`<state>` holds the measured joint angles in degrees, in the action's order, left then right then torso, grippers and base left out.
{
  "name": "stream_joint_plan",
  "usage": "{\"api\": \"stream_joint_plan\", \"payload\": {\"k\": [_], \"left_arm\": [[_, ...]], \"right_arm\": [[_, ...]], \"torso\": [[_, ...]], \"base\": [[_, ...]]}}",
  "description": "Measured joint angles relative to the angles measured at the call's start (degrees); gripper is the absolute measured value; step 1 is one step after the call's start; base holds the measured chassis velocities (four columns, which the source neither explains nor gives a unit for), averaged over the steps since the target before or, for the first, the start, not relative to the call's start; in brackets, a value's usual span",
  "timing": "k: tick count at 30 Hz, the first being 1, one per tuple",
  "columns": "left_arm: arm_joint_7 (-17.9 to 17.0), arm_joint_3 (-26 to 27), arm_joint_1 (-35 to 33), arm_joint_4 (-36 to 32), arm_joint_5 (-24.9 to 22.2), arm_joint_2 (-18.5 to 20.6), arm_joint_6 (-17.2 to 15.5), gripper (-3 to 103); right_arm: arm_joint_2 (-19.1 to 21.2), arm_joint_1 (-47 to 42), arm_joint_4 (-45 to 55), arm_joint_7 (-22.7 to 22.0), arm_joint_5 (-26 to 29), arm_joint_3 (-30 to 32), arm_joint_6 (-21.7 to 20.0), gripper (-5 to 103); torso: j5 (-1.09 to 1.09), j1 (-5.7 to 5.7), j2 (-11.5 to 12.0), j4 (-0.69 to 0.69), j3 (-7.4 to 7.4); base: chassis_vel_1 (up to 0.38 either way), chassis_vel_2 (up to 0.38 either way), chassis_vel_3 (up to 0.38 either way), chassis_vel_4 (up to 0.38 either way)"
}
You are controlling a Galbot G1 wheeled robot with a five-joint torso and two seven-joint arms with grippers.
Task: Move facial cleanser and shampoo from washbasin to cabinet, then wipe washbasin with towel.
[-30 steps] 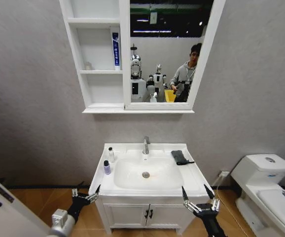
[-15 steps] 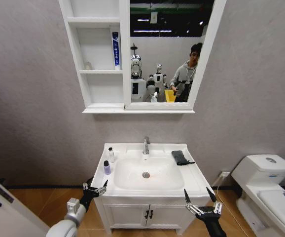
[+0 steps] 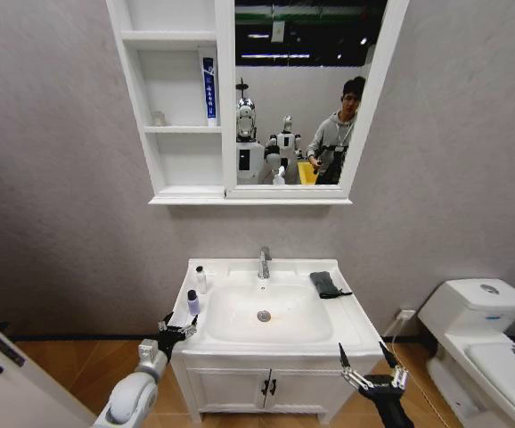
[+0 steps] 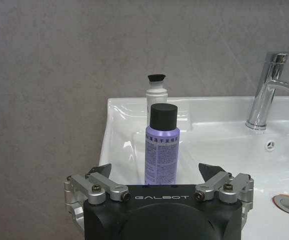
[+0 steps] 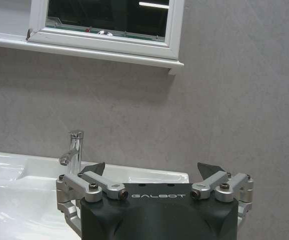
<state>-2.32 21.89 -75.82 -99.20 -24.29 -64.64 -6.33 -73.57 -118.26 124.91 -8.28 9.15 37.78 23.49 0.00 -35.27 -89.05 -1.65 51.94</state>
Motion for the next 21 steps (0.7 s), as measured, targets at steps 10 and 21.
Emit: {"api": "stream_joint_plan", "payload": {"k": [10,21], "left_arm": [[0.2,-1.1,3.4,3.8,1.0,-1.3,0.8,96],[0.5,-3.5,8.3,7.1,2.8,-1.2,1.4,94]], "right_arm": [[-0.1,-0.7,0.1,-0.2,0.0,0.5,-0.2,100],[-0.2,-1.3,0.4,-0.5,0.2,1.1,-0.3,100]], "torso": [[0.00,0.01,0.0,0.00,0.00],[0.00,0.01,0.0,0.00,0.00]], "base": [[0.000,0.000,0.000,0.000],[0.000,0.000,0.000,0.000]]}}
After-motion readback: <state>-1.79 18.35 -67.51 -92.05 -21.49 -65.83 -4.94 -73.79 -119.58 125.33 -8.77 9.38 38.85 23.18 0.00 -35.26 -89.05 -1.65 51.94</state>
